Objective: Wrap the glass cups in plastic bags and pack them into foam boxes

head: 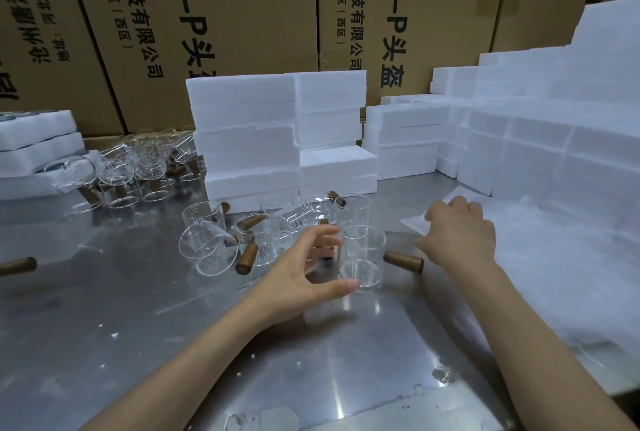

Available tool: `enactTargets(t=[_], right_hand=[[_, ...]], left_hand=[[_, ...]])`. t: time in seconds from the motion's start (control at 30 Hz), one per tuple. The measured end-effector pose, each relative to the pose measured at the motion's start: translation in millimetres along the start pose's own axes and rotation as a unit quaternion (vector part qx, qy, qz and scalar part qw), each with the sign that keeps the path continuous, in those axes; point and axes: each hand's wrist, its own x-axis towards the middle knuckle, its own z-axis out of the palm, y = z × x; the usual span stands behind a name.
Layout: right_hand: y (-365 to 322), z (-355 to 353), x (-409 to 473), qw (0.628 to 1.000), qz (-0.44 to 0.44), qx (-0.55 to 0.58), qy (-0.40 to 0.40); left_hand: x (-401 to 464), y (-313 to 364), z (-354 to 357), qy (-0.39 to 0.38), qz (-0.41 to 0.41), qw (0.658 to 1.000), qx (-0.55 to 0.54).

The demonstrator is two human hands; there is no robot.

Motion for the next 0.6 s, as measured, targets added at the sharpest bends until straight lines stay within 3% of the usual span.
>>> enactTargets(t=[0.17, 0.27, 0.37, 0.43, 0.6], right_hand=[[-2.3, 2.3, 1.8, 0.998, -0.005, 0.048, 0.03], [-5.7, -1.4, 1.7, 0.984, -0.035, 0.115, 0.134], [-14.7, -14.4, -6.2, 0.893, -0.134, 0.26, 0.341], [-24.5, -20.9, -16.2, 0.833, -0.23, 0.274, 0.421], [-47.5, -12.0, -34.3, 0.797, -0.377, 0.247, 0.401]], left_hand=[[3.4, 0.0, 3.5, 0.028, 0.015, 0.999, 0.015], [3.9, -0.6, 4.8, 0.032, 0.038, 0.998, 0.039], [3.9, -1.5, 6.0, 0.045, 0.048, 0.996, 0.056], [4.1, -1.8, 6.6, 0.058, 0.06, 0.994, 0.075], [1.6, 3.9, 8.0, 0.104, 0.114, 0.971, 0.185]])
